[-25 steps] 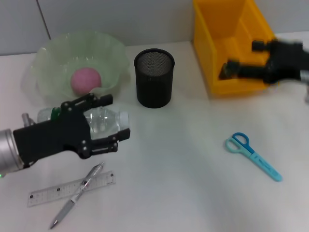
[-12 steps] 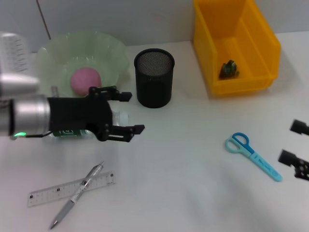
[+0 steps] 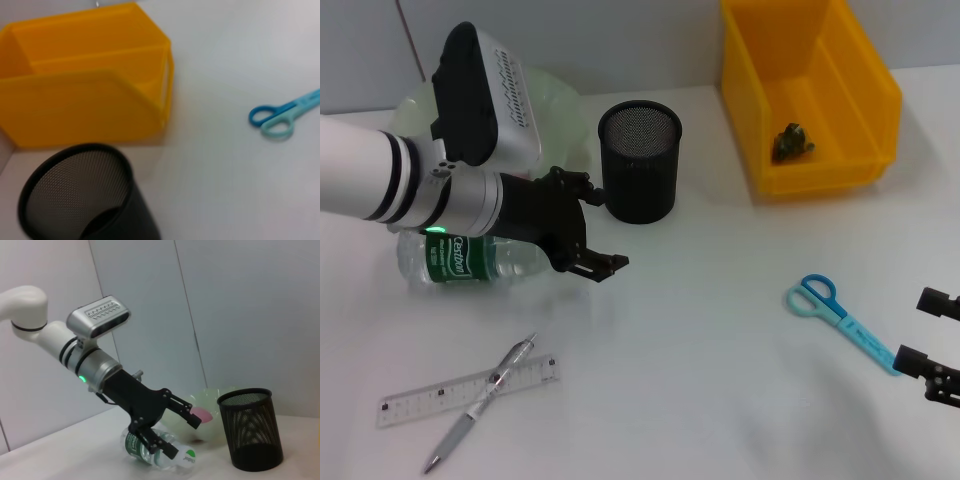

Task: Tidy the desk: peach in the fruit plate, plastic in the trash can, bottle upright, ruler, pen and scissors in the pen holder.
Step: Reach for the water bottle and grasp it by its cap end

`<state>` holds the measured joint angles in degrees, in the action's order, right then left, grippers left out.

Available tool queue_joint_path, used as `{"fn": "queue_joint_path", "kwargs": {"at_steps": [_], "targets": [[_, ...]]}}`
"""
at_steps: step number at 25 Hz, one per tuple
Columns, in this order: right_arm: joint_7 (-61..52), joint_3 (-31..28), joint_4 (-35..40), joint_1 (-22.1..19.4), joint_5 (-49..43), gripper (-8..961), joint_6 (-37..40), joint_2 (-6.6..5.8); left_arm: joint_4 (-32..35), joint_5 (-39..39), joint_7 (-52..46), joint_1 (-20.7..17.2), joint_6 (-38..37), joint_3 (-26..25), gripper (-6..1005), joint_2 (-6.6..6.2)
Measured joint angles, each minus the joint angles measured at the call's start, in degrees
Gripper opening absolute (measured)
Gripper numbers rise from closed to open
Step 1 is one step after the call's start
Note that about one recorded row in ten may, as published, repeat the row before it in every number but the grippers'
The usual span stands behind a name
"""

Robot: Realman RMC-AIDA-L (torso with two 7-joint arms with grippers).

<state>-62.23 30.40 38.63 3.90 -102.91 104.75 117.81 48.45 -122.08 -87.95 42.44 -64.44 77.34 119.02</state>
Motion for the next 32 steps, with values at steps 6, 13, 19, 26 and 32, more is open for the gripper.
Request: {"fn": "queue_joint_path", "kwargs": {"at_steps": [6, 13, 19, 26, 32], "targets": [[-0.24, 0.08, -0.16, 0.52, -0.51, 842, 0.1, 0.05, -1.49, -4.53, -1.21, 1.87, 1.83, 0.09, 841, 0.12], [-0.37, -0.3, -0.55, 1.29, -1.97, 842, -0.16, 0.23, -3.47, -7.13, -2.13, 3.26, 2.95, 0.28, 840, 0.11], [-0.49, -0.45, -1.47, 1.93, -2.48, 842, -0.31, 0.02, -4.57, -7.45, -2.58, 3.68, 4.52, 1.88, 840, -0.08], [-0.67, -0.14, -1.57, 2.04, -2.63, 842, -0.31, -0.04, -7.88, -10.56, -3.67, 5.48, 6.87, 2.66, 839, -0.02], [-0.89, -0.04, -1.64, 2.11, -2.83, 842, -0.35, 0.11, -8.14, -11.05, -4.13, 5.58, 7.07, 2.86, 838, 0.05]]}}
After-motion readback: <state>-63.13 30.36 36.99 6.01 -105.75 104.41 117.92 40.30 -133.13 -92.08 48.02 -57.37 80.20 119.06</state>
